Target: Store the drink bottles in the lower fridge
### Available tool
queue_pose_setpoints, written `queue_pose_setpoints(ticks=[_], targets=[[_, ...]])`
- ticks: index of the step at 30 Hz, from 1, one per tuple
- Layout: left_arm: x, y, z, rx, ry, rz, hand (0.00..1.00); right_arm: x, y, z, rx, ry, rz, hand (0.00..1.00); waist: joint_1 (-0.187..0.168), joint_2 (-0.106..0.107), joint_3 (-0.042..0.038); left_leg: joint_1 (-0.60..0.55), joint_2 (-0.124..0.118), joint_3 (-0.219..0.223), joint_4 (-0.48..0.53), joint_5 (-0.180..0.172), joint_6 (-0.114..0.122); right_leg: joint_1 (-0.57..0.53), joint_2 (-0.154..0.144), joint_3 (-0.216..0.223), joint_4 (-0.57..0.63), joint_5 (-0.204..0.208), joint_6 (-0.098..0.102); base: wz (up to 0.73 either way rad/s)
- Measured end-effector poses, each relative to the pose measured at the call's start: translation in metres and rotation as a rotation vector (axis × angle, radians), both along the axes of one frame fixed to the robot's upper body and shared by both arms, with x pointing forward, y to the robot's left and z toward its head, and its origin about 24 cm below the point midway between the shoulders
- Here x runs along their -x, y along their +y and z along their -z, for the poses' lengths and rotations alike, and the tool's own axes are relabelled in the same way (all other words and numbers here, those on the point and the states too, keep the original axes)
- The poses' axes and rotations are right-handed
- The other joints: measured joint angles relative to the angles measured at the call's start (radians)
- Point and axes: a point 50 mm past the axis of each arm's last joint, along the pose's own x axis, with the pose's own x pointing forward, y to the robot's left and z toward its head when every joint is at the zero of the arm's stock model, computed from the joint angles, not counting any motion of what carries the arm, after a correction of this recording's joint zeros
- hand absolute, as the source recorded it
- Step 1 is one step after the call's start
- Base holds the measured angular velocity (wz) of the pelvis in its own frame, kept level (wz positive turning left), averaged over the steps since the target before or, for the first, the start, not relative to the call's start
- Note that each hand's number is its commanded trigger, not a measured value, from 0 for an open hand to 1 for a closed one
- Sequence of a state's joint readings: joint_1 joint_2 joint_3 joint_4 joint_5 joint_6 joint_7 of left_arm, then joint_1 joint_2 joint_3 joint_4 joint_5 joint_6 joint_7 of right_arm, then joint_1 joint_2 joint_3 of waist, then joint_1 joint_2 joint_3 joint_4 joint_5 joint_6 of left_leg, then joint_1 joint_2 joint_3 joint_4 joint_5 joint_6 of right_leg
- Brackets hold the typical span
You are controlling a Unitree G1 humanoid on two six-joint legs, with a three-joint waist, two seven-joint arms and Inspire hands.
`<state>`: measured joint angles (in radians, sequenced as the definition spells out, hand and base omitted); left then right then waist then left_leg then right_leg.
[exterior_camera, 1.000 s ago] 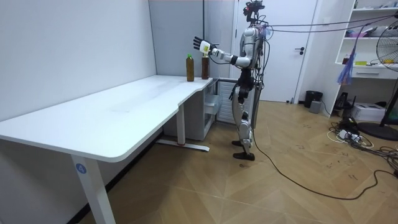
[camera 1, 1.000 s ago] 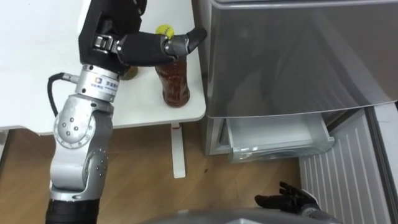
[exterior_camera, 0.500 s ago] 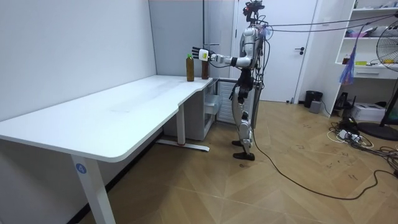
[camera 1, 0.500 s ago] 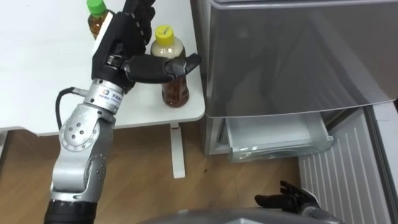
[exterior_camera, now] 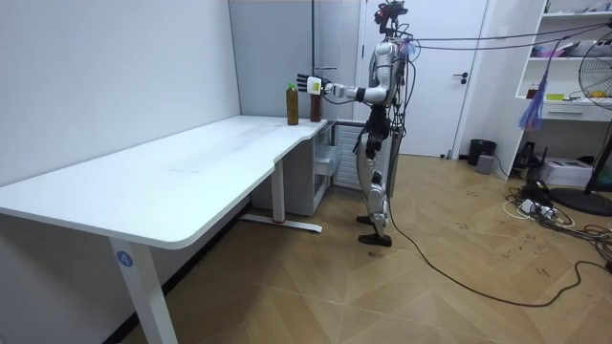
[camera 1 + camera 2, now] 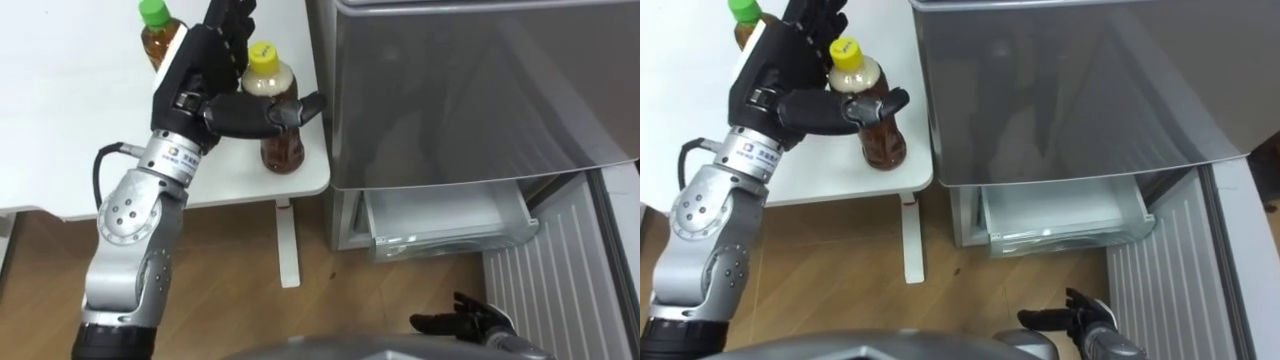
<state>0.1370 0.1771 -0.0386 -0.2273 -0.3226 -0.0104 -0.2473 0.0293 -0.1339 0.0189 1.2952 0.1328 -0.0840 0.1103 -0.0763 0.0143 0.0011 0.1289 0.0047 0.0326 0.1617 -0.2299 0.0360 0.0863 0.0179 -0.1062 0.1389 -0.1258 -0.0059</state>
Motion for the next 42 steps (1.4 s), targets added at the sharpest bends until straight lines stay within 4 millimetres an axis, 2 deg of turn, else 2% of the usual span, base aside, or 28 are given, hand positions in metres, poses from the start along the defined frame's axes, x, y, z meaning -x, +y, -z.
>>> queue_pose_setpoints(ticks=[25,26,27,29,30,31,42], targets=[[0.002,-0.008,0.010,0.006,0.053,0.010,0.00,-0.002,0.002,0.000,0.001,0.001,0.003,0.00,-0.001,-0.006,0.0046,0.000,0.000,0.000,-0.002,0.000,0.000,0.000,0.001,0.000,0.000,0.000,0.000,0.00],[0.002,-0.008,0.010,0.007,0.053,0.010,0.11,-0.002,0.002,0.000,0.001,-0.001,0.002,0.00,-0.001,-0.007,0.0050,0.000,0.000,0.000,-0.002,0.000,0.000,0.000,0.001,0.000,0.000,0.000,0.000,0.00],[0.002,-0.008,0.010,0.007,0.054,0.010,0.15,-0.002,0.002,0.000,0.001,0.000,0.002,0.00,-0.001,-0.007,0.0052,0.000,0.000,0.000,-0.002,0.000,0.000,0.000,0.001,0.000,0.000,0.000,0.000,0.00],[0.002,-0.008,0.010,0.007,0.054,0.010,0.47,-0.002,0.002,0.000,0.001,0.000,0.003,0.00,-0.001,-0.007,0.0053,0.000,0.000,0.000,-0.002,0.000,0.000,0.000,0.001,0.000,0.000,0.000,0.000,0.00],[0.002,-0.008,0.011,0.007,0.054,0.010,0.68,-0.002,0.002,0.000,0.002,0.000,0.003,0.00,-0.001,-0.007,0.0053,0.000,0.000,0.000,-0.003,0.000,0.000,0.000,0.001,0.000,0.000,0.000,0.000,0.00],[0.002,-0.008,0.011,0.007,0.055,0.010,1.00,-0.002,0.002,0.000,0.002,0.000,0.003,0.00,-0.001,-0.007,0.0052,0.000,0.000,0.000,-0.003,0.000,0.000,0.000,0.001,0.000,0.000,0.000,0.000,0.00],[0.003,-0.006,0.017,0.003,0.080,0.003,1.00,-0.002,0.002,0.000,0.010,-0.001,0.001,0.00,0.000,-0.005,0.0039,0.000,0.000,-0.001,-0.001,0.000,0.000,0.000,0.001,0.000,0.000,0.000,0.000,0.00]])
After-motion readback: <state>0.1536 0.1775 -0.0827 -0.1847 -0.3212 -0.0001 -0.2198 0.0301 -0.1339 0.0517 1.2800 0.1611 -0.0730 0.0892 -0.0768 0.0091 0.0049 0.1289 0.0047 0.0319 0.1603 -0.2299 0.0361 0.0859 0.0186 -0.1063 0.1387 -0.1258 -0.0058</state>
